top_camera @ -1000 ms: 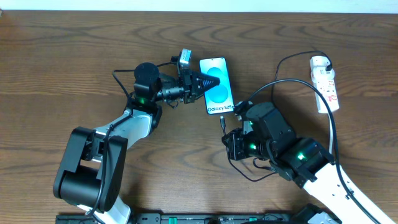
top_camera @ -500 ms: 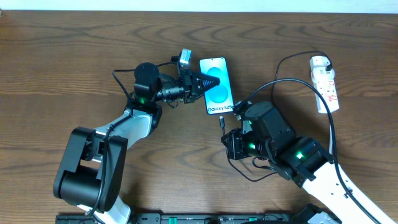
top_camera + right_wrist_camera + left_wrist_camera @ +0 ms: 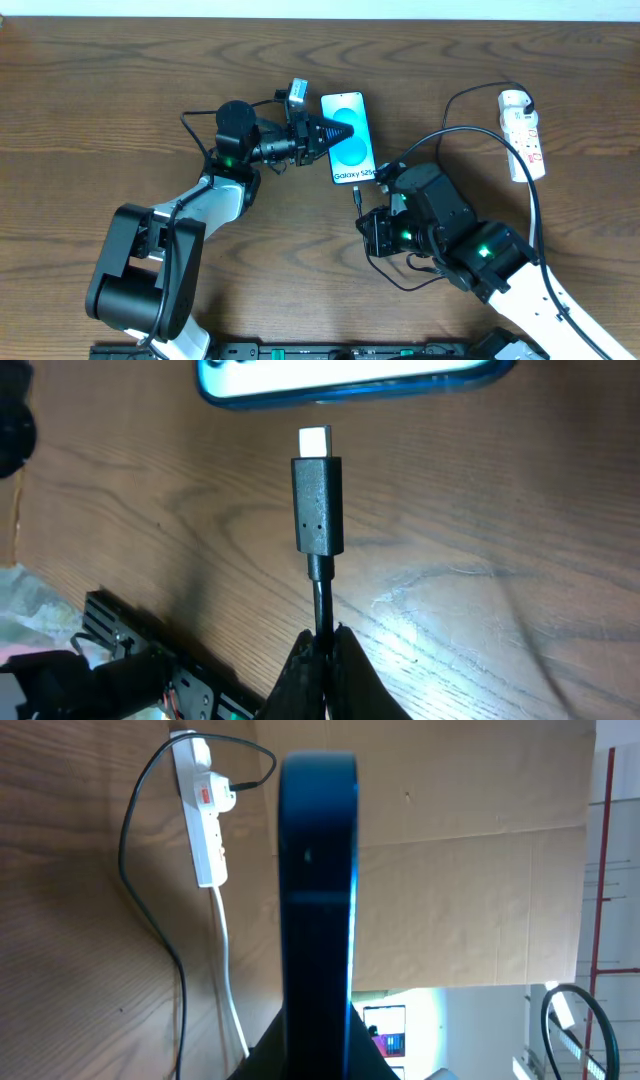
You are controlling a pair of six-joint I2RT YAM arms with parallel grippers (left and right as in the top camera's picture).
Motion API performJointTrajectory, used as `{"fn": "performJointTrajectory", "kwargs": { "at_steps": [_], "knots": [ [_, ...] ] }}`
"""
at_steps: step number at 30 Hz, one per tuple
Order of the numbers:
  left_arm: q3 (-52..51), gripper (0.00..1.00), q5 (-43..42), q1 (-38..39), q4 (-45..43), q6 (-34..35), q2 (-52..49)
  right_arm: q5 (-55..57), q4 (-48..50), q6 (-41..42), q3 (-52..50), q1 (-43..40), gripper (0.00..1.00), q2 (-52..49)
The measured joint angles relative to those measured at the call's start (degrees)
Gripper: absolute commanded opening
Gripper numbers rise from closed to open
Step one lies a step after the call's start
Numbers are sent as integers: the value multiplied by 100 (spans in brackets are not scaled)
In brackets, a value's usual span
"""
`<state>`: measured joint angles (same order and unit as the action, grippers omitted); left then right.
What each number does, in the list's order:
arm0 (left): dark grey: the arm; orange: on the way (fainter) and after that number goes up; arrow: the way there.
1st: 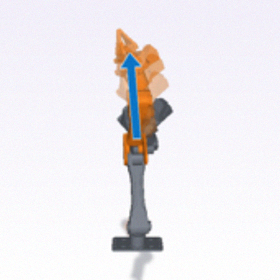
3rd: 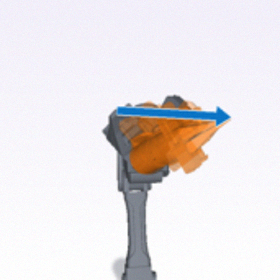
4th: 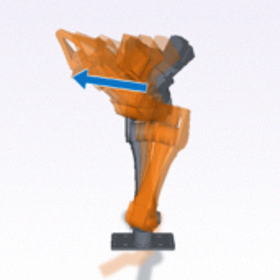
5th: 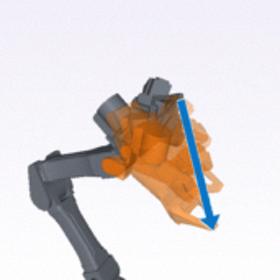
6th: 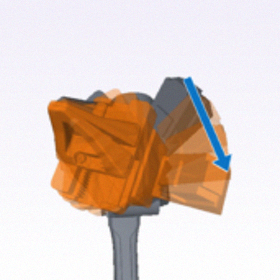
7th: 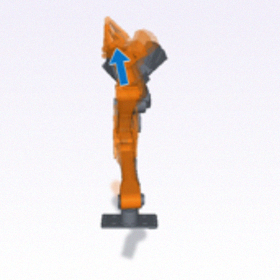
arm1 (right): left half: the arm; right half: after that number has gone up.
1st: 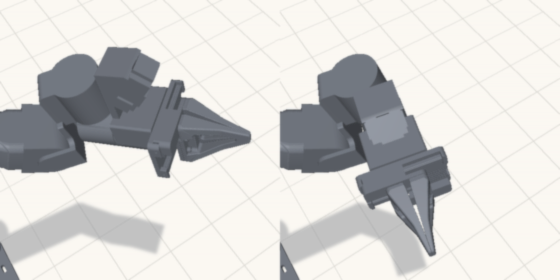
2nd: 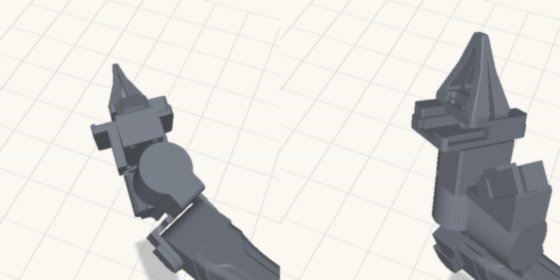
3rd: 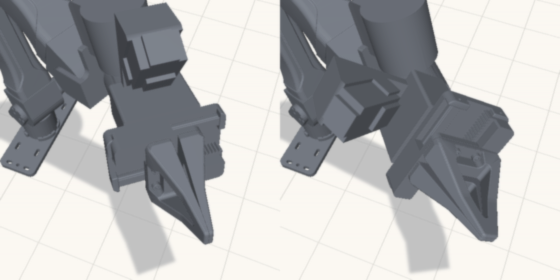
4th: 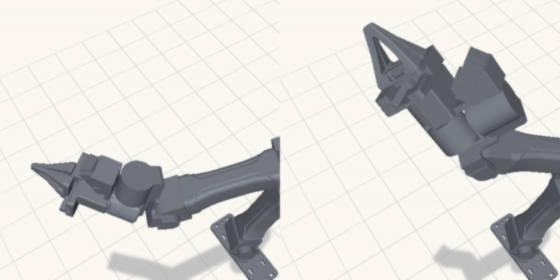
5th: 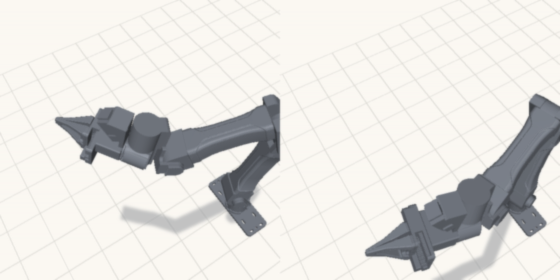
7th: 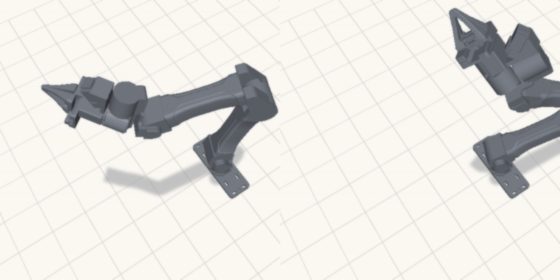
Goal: Plug charger to phone and switch on socket
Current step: 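Align the plug under the phone port and push it upward into it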
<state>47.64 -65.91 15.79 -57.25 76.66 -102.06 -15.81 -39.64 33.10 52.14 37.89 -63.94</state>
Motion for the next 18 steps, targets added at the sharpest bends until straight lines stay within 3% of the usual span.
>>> {"fn": "performJointTrajectory", "kwargs": {
  "at_steps": [18],
  "knots": [
    [0, 7, 2, 0, 0, 308, 0, -308, -15, 125, 4, -101, 1, 258]
  ]
}}
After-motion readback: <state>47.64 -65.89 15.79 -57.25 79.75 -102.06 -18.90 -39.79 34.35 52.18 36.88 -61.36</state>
